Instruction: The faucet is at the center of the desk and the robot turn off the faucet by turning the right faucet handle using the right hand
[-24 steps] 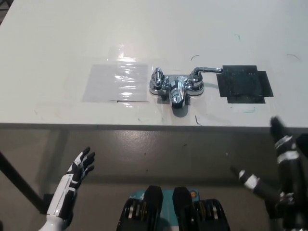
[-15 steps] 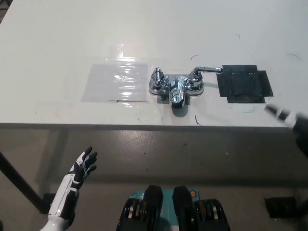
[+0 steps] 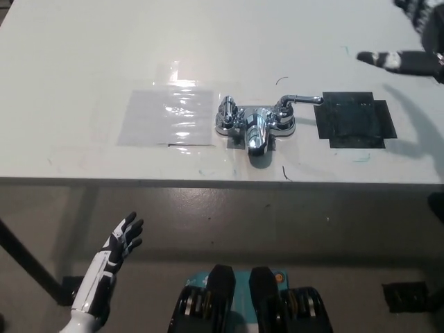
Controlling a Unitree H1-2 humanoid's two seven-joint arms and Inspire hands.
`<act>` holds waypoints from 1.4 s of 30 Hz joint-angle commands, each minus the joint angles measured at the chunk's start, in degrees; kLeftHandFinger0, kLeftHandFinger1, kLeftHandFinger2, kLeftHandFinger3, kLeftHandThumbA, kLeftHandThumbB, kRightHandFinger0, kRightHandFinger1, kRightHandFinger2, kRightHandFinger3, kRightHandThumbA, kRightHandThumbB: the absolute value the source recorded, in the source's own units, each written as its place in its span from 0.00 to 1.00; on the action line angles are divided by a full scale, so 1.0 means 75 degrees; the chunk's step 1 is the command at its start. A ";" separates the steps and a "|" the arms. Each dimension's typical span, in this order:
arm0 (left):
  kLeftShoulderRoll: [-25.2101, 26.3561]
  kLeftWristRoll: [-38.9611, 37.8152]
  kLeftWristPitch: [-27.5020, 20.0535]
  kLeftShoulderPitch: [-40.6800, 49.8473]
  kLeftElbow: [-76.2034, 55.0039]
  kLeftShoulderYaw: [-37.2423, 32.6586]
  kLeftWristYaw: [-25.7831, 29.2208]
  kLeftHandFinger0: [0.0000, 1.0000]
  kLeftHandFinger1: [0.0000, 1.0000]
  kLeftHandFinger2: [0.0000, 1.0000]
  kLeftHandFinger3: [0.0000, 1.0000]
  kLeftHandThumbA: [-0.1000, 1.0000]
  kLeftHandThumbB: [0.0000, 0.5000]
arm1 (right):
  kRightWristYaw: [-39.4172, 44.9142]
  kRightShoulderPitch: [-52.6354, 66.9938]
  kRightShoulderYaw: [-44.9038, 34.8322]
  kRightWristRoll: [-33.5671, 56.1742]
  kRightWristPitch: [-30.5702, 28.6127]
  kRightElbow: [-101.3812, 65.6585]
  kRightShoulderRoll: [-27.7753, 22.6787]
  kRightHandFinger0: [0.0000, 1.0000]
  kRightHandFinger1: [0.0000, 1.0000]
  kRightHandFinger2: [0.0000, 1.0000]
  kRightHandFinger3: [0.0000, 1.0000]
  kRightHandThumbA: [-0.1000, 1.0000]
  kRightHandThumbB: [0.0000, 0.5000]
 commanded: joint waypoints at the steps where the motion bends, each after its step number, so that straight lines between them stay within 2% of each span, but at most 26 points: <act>1: 0.0107 -0.0070 -0.0255 -0.0221 -0.0293 -0.0012 -0.0140 1.00 1.00 1.00 1.00 1.00 0.61 | 0.1180 -0.1552 -0.0020 0.0419 0.0283 0.1713 0.0112 1.00 1.00 1.00 1.00 1.00 0.63; 3: 0.0099 -0.0055 -0.0224 -0.0213 -0.0319 -0.0021 -0.0142 1.00 1.00 1.00 1.00 1.00 0.61 | 0.1245 -0.1902 -0.0062 0.0393 0.0318 0.2427 0.0221 1.00 1.00 1.00 1.00 1.00 0.66; 5: 0.0068 -0.0022 -0.0290 -0.0244 -0.0249 -0.0049 -0.0140 1.00 1.00 1.00 1.00 1.00 0.59 | 0.1358 -0.2218 -0.0105 0.0364 0.0236 0.3147 0.0333 1.00 1.00 1.00 1.00 1.00 0.61; 8: 0.0050 0.0092 -0.0215 -0.0067 -0.0284 -0.0111 -0.0119 1.00 1.00 1.00 1.00 1.00 0.64 | 0.1562 -0.2486 -0.0116 0.0286 -0.0011 0.4092 0.0537 1.00 1.00 1.00 1.00 1.00 0.63; 10: 0.0082 0.0082 -0.0223 -0.0085 -0.0266 -0.0098 -0.0107 1.00 1.00 1.00 1.00 1.00 0.64 | 0.1541 -0.2710 -0.0119 0.0190 -0.0117 0.4620 0.0686 1.00 1.00 1.00 1.00 1.00 0.61; 16: 0.0117 -0.0082 -0.0332 -0.0195 -0.0195 -0.0037 -0.0149 1.00 1.00 1.00 1.00 0.99 0.57 | 0.1384 -0.3218 0.0172 -0.0295 -0.0362 0.5826 0.0952 1.00 1.00 1.00 1.00 1.00 0.71; 19: 0.0109 -0.0039 -0.0247 -0.0130 -0.0254 -0.0068 -0.0149 1.00 1.00 1.00 1.00 1.00 0.60 | 0.1130 -0.3242 0.0307 -0.0536 -0.0305 0.6137 0.1018 1.00 1.00 1.00 1.00 1.00 0.77; 23: 0.0122 -0.0029 -0.0273 -0.0242 -0.0151 -0.0069 -0.0157 1.00 1.00 1.00 1.00 1.00 0.65 | 0.0918 -0.3268 0.0359 -0.0680 -0.0276 0.6370 0.1085 1.00 1.00 1.00 1.00 1.00 0.76; 24: 0.0108 -0.0019 -0.0307 -0.0246 -0.0157 -0.0064 -0.0139 1.00 1.00 1.00 1.00 0.99 0.62 | 0.0858 -0.3250 0.0360 -0.0718 -0.0309 0.6435 0.1122 1.00 1.00 1.00 1.00 1.00 0.74; 26: 0.0110 -0.0010 -0.0284 -0.0243 -0.0196 -0.0062 -0.0132 1.00 1.00 1.00 1.00 0.99 0.61 | 0.0814 -0.3230 0.0326 -0.0724 -0.0279 0.6490 0.1173 1.00 1.00 1.00 1.00 1.00 0.74; 30: 0.0124 -0.0041 -0.0241 -0.0287 -0.0183 -0.0069 -0.0162 1.00 1.00 1.00 1.00 0.99 0.63 | 0.0761 -0.3165 0.0438 -0.0954 -0.0289 0.6540 0.1206 1.00 1.00 1.00 1.00 1.00 0.81; 38: 0.0126 -0.0094 -0.0191 -0.0350 -0.0169 -0.0074 -0.0192 1.00 1.00 1.00 1.00 0.98 0.64 | 0.0747 -0.3048 0.0430 -0.1060 -0.0440 0.6644 0.1187 1.00 1.00 1.00 1.00 1.00 0.76; 42: 0.0125 -0.0087 -0.0203 -0.0360 -0.0145 -0.0067 -0.0181 1.00 1.00 1.00 1.00 0.98 0.64 | 0.0749 -0.3040 0.0451 -0.1160 -0.0419 0.6665 0.1177 1.00 1.00 1.00 1.00 1.00 0.78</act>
